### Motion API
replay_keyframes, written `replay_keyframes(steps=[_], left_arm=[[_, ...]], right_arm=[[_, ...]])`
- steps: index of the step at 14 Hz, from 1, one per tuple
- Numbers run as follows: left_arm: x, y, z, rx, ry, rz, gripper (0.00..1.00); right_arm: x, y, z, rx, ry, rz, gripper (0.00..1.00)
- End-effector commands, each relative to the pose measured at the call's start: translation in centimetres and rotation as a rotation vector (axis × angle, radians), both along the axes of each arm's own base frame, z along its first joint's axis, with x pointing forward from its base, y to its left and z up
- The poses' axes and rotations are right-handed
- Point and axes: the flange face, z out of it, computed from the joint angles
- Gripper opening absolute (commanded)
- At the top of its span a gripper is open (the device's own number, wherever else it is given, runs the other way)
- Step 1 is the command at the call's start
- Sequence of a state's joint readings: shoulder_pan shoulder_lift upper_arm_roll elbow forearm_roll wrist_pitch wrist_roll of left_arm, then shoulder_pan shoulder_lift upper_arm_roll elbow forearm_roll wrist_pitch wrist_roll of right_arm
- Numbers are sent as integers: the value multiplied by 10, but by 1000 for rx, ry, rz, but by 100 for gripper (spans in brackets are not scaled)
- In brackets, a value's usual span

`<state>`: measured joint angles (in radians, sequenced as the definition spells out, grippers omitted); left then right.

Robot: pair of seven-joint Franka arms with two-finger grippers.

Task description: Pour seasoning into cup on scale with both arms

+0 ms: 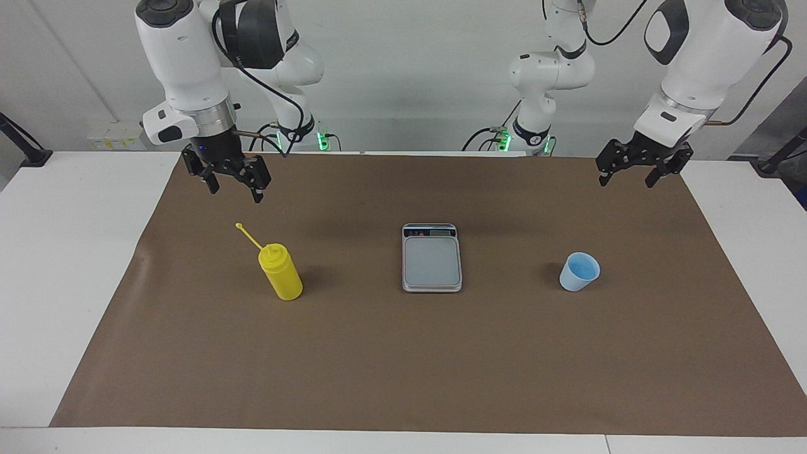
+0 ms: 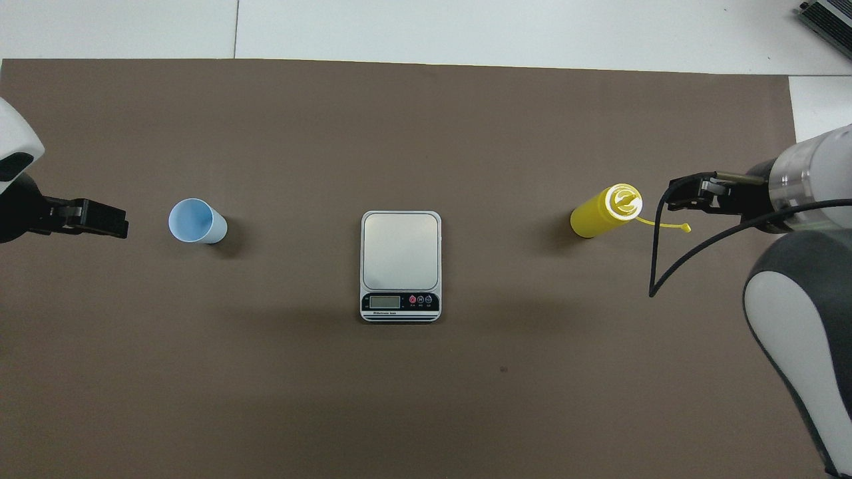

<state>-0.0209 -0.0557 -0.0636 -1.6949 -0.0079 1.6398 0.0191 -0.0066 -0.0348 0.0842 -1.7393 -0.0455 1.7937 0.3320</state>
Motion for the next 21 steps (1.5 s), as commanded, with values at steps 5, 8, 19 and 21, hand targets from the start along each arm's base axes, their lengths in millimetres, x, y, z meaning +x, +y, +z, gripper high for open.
replay_keyframes(steps=[5, 8, 19, 21], left_arm=[[-2, 3, 2, -12, -12, -4, 100], [-4, 3, 2, -12, -12, 0, 100], [35, 18, -99, -21, -64, 32, 100], [41, 22, -130, -22, -60, 43, 100]], right_arm=[[-5, -3, 4, -6, 7, 11, 100], [-5, -3, 4, -6, 7, 11, 100], [-5, -3, 4, -6, 7, 11, 100], [-5, -3, 4, -6, 7, 11, 100]])
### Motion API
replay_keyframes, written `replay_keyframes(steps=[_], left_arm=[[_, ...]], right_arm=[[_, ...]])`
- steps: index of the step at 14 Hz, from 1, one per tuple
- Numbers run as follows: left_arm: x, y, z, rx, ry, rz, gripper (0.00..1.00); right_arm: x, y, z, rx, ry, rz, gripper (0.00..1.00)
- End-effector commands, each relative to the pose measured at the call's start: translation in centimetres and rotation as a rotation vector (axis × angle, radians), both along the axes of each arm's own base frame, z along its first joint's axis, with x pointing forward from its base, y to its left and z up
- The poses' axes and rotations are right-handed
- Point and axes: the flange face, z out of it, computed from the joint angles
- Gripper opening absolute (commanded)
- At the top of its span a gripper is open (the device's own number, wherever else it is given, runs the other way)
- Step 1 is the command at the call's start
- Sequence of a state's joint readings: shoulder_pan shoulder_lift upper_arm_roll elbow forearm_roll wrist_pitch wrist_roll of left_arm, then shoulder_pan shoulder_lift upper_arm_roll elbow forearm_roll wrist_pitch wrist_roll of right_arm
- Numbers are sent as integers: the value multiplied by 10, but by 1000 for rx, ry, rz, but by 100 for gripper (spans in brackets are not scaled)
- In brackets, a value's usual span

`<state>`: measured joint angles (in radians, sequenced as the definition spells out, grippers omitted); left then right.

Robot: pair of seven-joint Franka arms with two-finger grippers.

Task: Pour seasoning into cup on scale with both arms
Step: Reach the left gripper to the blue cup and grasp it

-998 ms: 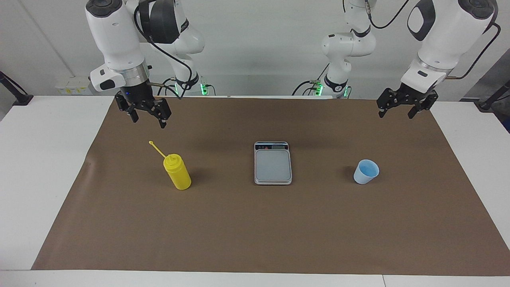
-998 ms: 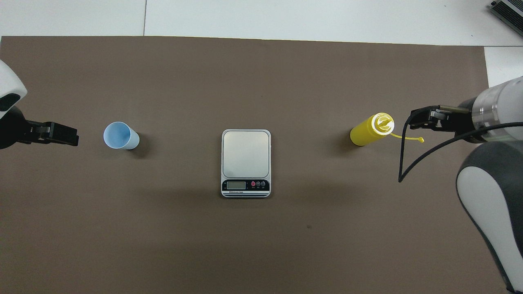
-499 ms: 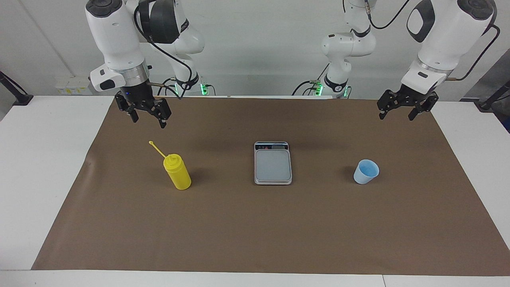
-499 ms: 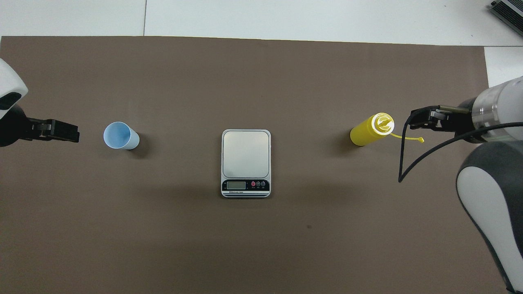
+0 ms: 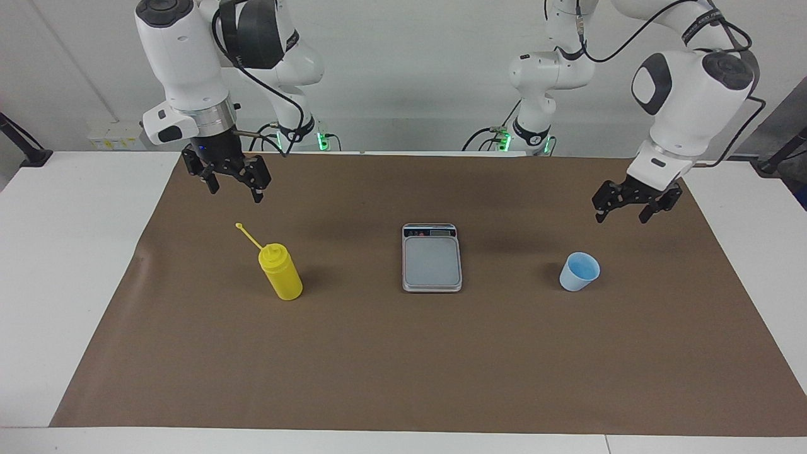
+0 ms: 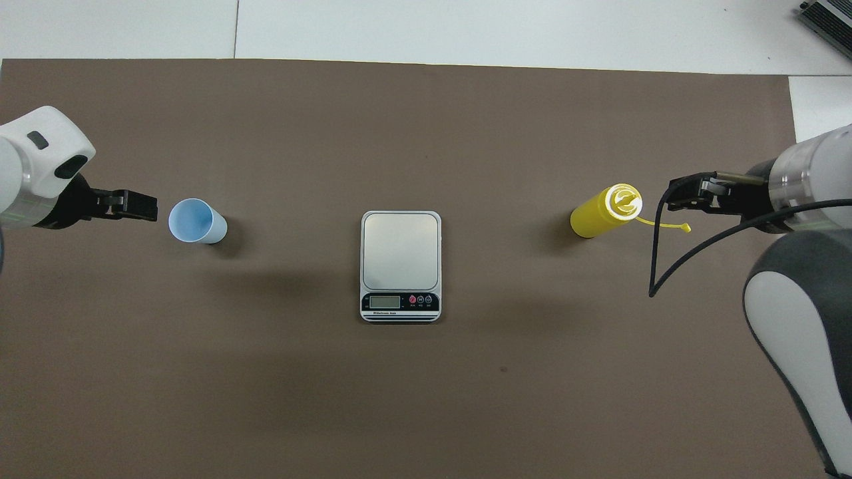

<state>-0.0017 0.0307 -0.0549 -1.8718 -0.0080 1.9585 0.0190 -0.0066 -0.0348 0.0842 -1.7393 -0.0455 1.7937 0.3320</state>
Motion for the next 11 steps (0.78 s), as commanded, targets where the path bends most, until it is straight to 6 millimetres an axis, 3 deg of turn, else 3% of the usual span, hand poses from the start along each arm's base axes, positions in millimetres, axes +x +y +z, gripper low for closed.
replay_keyframes(steps=[1, 3, 6, 9, 11], left_arm=[[6, 8, -42, -14, -11, 15, 100], [1, 20, -63, -14, -17, 34, 100], [5, 22, -84, -15, -29, 40, 100], [13, 13, -117, -25, -15, 141, 100], [5, 13, -128, -24, 7, 157, 100]], right_arm=[[-5, -3, 4, -6, 7, 11, 100], [-5, -4, 4, -5, 7, 10, 100], [-5, -3, 4, -6, 7, 11, 100], [-5, -3, 4, -6, 7, 11, 100], [-5, -3, 4, -6, 7, 11, 100]])
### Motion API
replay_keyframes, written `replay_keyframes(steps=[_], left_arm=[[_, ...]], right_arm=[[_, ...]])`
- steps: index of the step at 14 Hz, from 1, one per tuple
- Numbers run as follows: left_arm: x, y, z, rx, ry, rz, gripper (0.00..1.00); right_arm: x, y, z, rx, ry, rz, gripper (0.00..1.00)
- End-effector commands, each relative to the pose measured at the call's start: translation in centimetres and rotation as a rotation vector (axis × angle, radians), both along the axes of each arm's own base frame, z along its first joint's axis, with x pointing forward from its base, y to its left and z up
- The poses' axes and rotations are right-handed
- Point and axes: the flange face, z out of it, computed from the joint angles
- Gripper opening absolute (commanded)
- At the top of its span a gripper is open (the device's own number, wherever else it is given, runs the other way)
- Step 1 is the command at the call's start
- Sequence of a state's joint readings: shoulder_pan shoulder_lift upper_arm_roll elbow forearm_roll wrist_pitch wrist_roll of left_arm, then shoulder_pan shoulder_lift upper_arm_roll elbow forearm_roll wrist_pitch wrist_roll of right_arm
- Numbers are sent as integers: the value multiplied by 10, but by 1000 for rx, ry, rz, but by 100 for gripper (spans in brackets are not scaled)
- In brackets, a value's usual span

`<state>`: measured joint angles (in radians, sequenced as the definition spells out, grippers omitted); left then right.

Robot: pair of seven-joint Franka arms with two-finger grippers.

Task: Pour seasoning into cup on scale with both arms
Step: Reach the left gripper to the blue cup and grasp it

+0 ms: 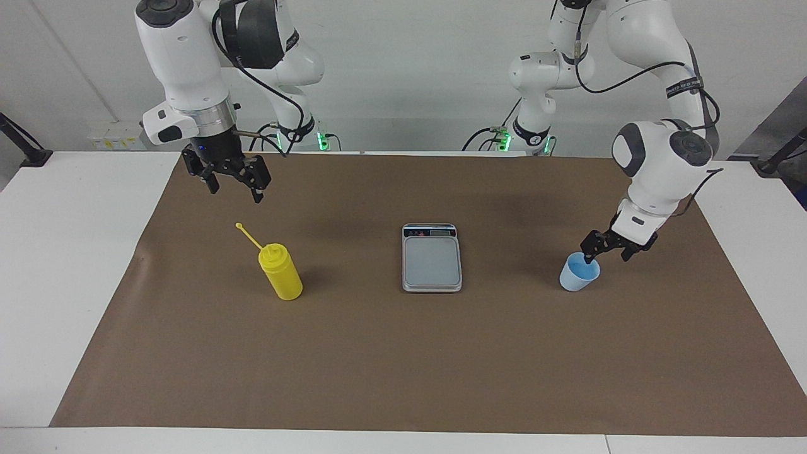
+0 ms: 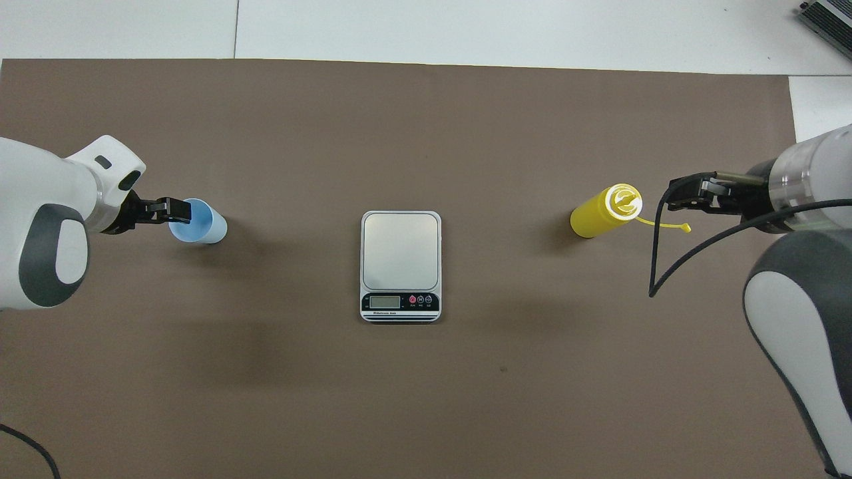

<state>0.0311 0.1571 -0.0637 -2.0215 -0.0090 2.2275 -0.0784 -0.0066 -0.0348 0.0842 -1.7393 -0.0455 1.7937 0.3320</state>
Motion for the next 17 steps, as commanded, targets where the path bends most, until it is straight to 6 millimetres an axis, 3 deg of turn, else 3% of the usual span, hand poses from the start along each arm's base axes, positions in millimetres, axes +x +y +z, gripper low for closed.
replay_keyframes(steps=[1, 5, 6, 7, 9, 12, 17], left_arm=[[-8, -1, -14, -11, -2, 39, 100], [-12, -5, -32, -17, -21, 121, 100], [-11, -6, -41, -17, -9, 128, 92], [-11, -6, -46, -18, -1, 135, 73], [-8, -5, -46, -17, 7, 135, 0], [-3, -6, -39, -17, 16, 135, 0], [12, -5, -5, -19, 21, 131, 0]], right_arm=[[-5, -3, 4, -6, 7, 11, 100], [-5, -3, 4, -6, 7, 11, 100], [-5, -3, 4, -6, 7, 11, 100], [-5, -3, 4, -6, 7, 11, 100], [-5, -4, 4, -5, 7, 10, 100], [-5, -3, 4, -6, 7, 11, 100], [-5, -3, 4, -6, 7, 11, 100]])
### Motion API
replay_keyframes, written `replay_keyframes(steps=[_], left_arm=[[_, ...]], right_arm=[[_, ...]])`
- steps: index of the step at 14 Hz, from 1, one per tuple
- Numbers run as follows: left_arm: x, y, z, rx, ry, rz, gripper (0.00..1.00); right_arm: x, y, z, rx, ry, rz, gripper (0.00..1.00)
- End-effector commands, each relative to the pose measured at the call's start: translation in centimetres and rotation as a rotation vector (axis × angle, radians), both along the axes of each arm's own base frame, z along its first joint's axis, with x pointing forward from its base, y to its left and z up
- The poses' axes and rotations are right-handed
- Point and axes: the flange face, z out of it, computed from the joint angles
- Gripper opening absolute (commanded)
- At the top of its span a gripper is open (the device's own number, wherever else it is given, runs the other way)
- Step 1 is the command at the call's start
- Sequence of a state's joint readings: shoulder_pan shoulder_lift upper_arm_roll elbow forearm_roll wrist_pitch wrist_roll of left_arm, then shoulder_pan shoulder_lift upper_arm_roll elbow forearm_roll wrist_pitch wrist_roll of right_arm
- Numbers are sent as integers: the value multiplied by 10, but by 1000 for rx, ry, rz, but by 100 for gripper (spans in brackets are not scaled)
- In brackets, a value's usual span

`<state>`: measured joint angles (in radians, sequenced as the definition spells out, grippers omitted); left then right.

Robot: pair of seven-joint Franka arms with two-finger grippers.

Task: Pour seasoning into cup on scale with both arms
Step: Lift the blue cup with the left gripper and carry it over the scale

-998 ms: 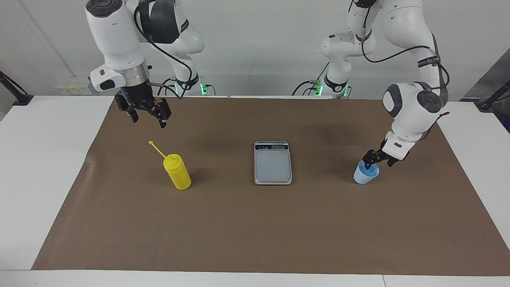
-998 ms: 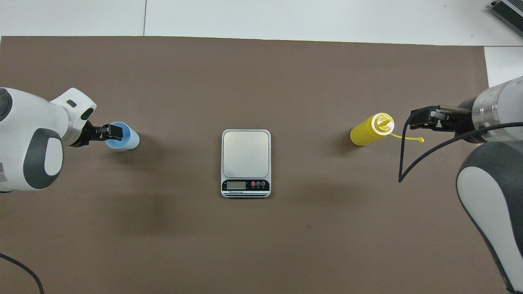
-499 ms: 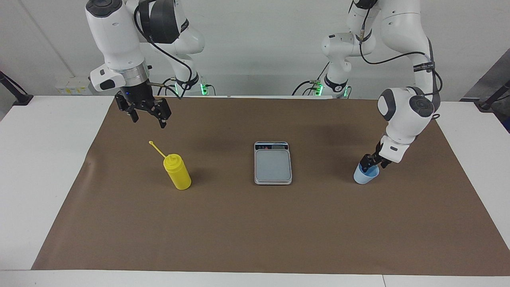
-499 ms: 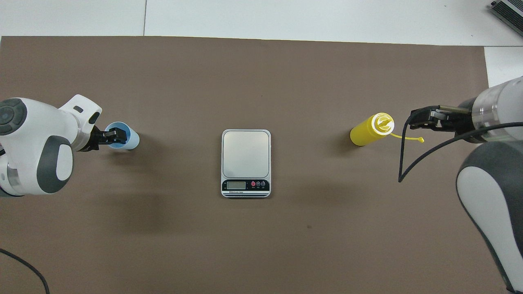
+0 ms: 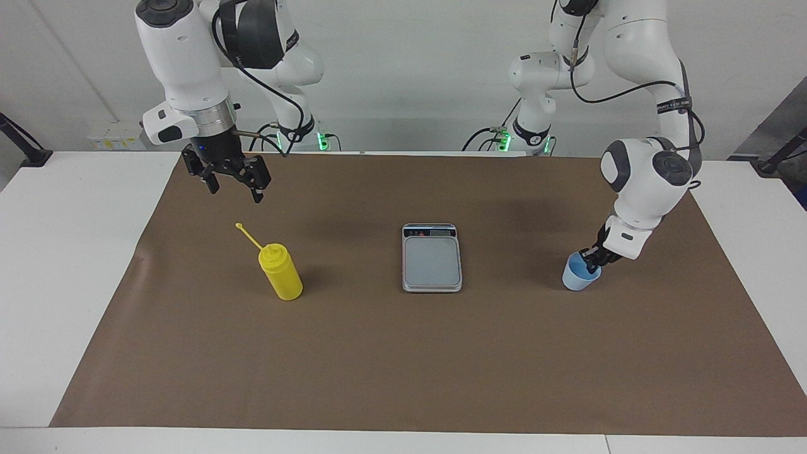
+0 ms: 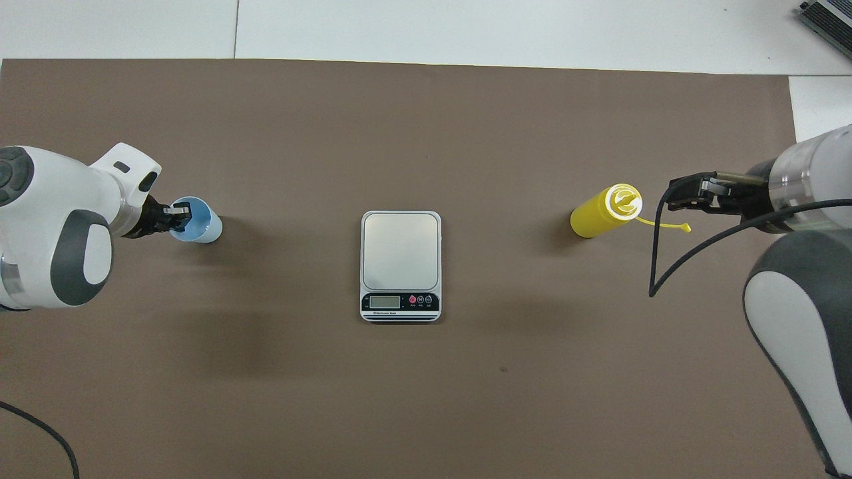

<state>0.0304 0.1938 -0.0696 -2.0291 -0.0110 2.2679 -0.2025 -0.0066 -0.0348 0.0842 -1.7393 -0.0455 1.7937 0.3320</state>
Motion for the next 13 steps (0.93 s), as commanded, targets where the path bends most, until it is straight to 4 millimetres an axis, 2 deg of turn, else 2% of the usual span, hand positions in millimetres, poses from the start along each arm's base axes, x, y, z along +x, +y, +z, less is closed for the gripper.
replay_keyframes(steps=[1, 5, 7, 8, 10, 13], left_arm=[[15, -2, 32, -10, 17, 10, 0], [34, -15, 112, -69, 32, 23, 0], [35, -45, 134, -89, 47, 38, 0], [33, -65, 137, -87, 61, 41, 0], [26, -124, 135, -92, 58, 46, 0], [7, -195, 131, -98, 45, 26, 0]], right_arm=[[-5, -3, 4, -6, 7, 11, 100], [-5, -4, 4, -5, 7, 10, 100], [-5, -3, 4, -6, 7, 11, 100], [-5, -3, 4, -6, 7, 11, 100], [-5, -3, 4, -6, 7, 11, 100], [-5, -3, 4, -6, 7, 11, 100]])
